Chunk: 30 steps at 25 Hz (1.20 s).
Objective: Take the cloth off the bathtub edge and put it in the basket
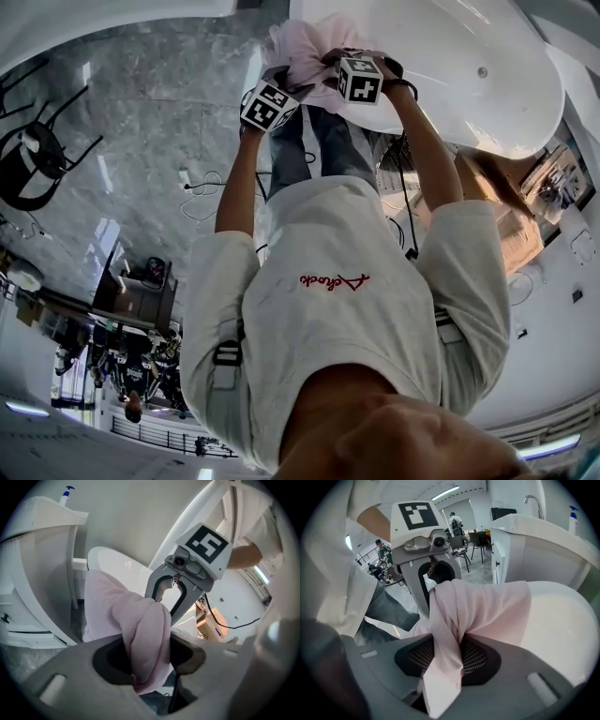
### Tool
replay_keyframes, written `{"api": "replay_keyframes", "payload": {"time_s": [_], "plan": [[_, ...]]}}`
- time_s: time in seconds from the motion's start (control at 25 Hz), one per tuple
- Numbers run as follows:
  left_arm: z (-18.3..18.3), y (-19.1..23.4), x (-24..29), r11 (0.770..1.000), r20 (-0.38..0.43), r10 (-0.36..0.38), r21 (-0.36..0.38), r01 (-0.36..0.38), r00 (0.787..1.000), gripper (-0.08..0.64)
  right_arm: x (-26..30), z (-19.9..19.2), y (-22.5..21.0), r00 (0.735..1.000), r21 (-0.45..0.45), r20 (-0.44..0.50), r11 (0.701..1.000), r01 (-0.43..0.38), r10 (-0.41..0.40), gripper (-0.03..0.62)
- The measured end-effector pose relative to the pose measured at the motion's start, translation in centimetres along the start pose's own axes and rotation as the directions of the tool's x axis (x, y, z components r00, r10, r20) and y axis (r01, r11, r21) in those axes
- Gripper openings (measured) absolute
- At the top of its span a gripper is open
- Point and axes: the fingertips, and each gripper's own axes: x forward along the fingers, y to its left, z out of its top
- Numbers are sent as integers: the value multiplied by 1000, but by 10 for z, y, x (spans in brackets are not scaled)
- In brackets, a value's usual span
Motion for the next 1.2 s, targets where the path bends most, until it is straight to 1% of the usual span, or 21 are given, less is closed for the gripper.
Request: {"api": "replay_keyframes", "payload": {"time_s": [0.16,0.32,0.4,0.48,0.56,0.64,0.76,0.88,0.96,1.0,1.04,1.08,1.2], "plan": [[6,-8,-11,999,25,9,35,-9,1000,154,-10,10,1,997,58,67,998,32,-36,141],[15,-16,-25,997,58,23,66,-26,998,144,-25,20,4,987,105,138,992,63,-77,132],[25,-17,-37,996,96,37,75,-45,995,143,-37,30,3,974,146,196,986,86,-114,130],[39,-18,-51,995,150,59,76,-71,987,143,-53,39,0,949,209,265,971,115,-170,127],[55,-19,-65,992,211,88,69,-105,973,143,-71,48,-3,912,291,329,945,147,-243,127],[71,-20,-78,987,262,120,69,-143,958,143,-89,56,-7,866,365,376,912,189,-330,126],[98,-21,-97,975,323,167,84,-204,931,143,-118,66,-15,785,458,418,852,253,-458,121],[128,-27,-116,963,397,202,88,-256,895,143,-153,74,-22,699,534,433,787,309,-569,120],[150,-32,-131,957,451,218,77,-281,866,141,-179,79,-25,645,570,432,745,347,-631,120],[161,-35,-139,954,475,223,73,-291,851,141,-192,83,-27,612,586,436,724,364,-660,120],[171,-38,-146,951,495,227,72,-300,839,140,-205,87,-28,580,598,442,706,379,-685,117],[181,-41,-152,948,511,229,76,-309,828,140,-218,90,-30,555,605,443,692,395,-704,115],[210,-53,-166,932,545,225,120,-341,808,137,-254,94,-32,508,603,433,658,450,-744,112]]}}
